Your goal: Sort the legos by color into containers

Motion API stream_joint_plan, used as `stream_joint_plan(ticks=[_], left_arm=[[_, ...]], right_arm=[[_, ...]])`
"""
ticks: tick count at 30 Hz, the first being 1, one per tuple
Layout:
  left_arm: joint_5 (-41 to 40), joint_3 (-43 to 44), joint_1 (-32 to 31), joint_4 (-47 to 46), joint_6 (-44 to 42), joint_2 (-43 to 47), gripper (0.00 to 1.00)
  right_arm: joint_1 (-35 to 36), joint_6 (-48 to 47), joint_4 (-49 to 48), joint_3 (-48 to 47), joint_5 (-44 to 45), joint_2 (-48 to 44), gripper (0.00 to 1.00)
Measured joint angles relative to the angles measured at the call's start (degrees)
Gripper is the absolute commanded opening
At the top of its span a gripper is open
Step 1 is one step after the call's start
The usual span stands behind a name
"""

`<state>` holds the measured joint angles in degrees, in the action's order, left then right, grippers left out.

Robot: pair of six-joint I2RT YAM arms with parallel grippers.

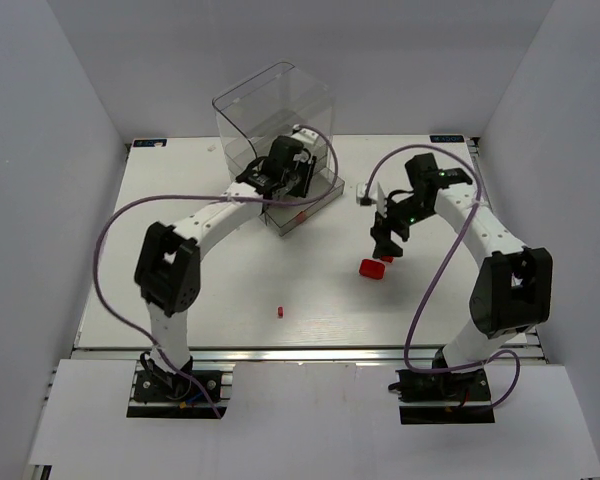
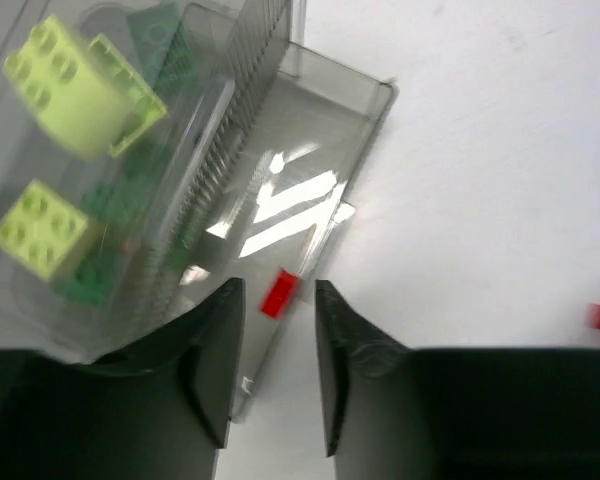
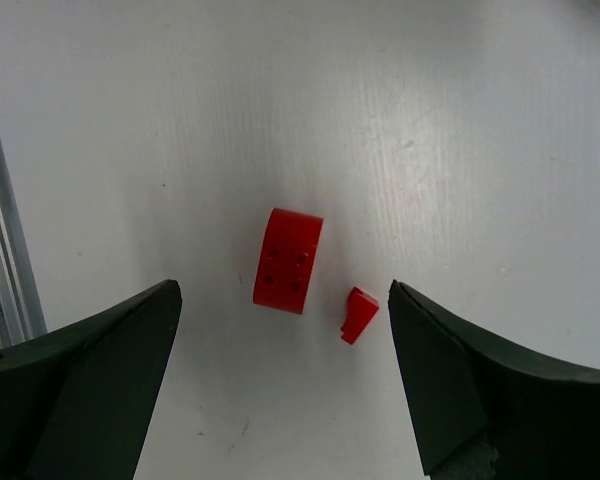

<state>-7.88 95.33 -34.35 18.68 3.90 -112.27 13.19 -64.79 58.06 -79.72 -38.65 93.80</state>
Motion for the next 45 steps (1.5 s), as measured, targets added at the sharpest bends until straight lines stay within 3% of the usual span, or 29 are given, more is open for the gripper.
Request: stream_joint_plan(ticks=[3,4,7,11,16,25,39,43,45], left_arm=[[2.14,-9.94,0.31,-1.66,5.84,10.51,0.46],[2.89,-13.86,0.39,-1.7,8.02,14.95,0.55],[3.69,-24.81,0.52,-2.84,13.88,28.11,0.67],[3.58,-35.85,0.76,-3.32,21.22,42.12,0.69],[2.08,-46.64,0.79,-2.43,28.94,52.15,0.69],[1.03,-52.98,0.81,1.29,35.76,58.01,0.68],[1.36,-56.63,0.74,2.01,40.48,59.23,0.67],[1.36,-56.63,0.74,2.03,40.87,59.6,0.67],[1.38,-56.63,0.74,2.03,41.05,59.89,0.67]], right_arm=[[2.84,-0.02,-3.3,4.98,5.46,-0.11,0.89],[4.09,0.5,-4.61,7.06,7.63,-0.02,0.89],[6.64,2.64,-6.86,8.92,11.98,1.07,0.89],[7.74,5.77,-11.58,8.92,16.85,3.58,0.89],[8.11,8.0,-15.39,9.44,21.66,6.71,0.87],[9.29,9.14,-15.15,9.44,22.21,7.08,0.69],[9.88,9.07,-14.91,9.46,21.92,7.19,0.76],[9.99,9.09,-15.04,10.6,21.81,7.3,0.7],[10.03,9.03,-15.1,11.19,21.84,7.78,0.62]])
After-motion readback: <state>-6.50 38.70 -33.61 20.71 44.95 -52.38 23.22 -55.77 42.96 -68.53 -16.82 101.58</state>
